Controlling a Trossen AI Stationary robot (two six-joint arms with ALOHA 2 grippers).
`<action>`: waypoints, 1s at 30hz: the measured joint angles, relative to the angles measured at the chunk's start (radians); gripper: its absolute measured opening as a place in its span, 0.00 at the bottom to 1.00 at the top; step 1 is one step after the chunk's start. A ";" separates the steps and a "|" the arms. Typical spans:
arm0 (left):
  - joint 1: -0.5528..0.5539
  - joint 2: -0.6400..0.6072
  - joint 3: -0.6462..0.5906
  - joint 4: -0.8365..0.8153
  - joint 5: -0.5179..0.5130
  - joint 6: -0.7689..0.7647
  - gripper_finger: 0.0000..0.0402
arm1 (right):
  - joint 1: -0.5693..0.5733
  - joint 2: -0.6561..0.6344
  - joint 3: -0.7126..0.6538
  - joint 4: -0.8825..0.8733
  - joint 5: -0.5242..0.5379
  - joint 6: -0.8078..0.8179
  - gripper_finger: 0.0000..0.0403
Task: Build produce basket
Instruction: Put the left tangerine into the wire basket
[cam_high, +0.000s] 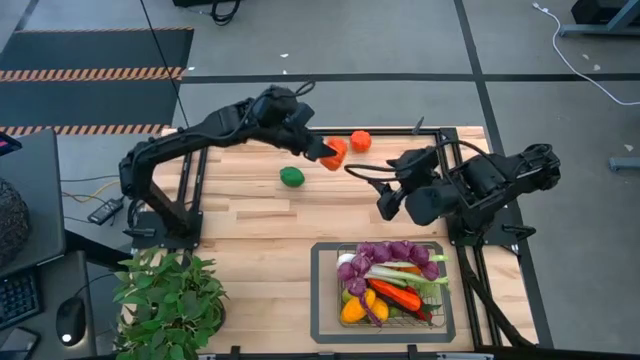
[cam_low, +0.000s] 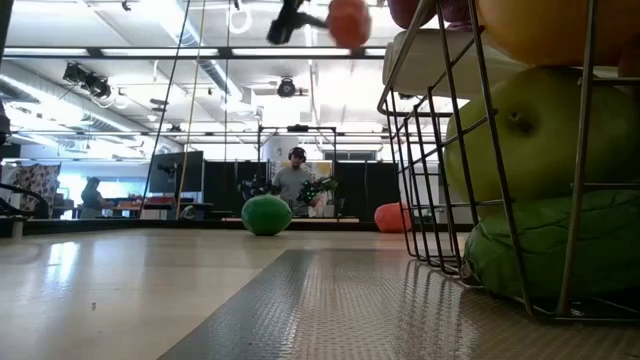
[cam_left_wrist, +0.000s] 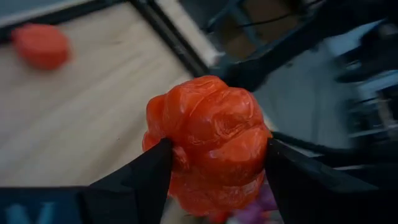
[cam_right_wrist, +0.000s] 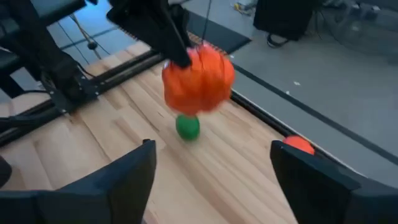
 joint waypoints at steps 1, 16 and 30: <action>-0.017 0.000 0.000 0.025 0.000 -0.027 0.60 | -0.003 0.000 0.000 0.020 0.001 -0.024 0.80; -0.159 0.000 0.000 0.222 -0.113 -0.210 0.59 | -0.015 0.002 0.000 0.175 -0.015 -0.162 0.99; -0.195 0.000 0.000 0.312 -0.128 -0.258 0.59 | -0.066 0.013 0.000 0.253 -0.036 -0.223 0.99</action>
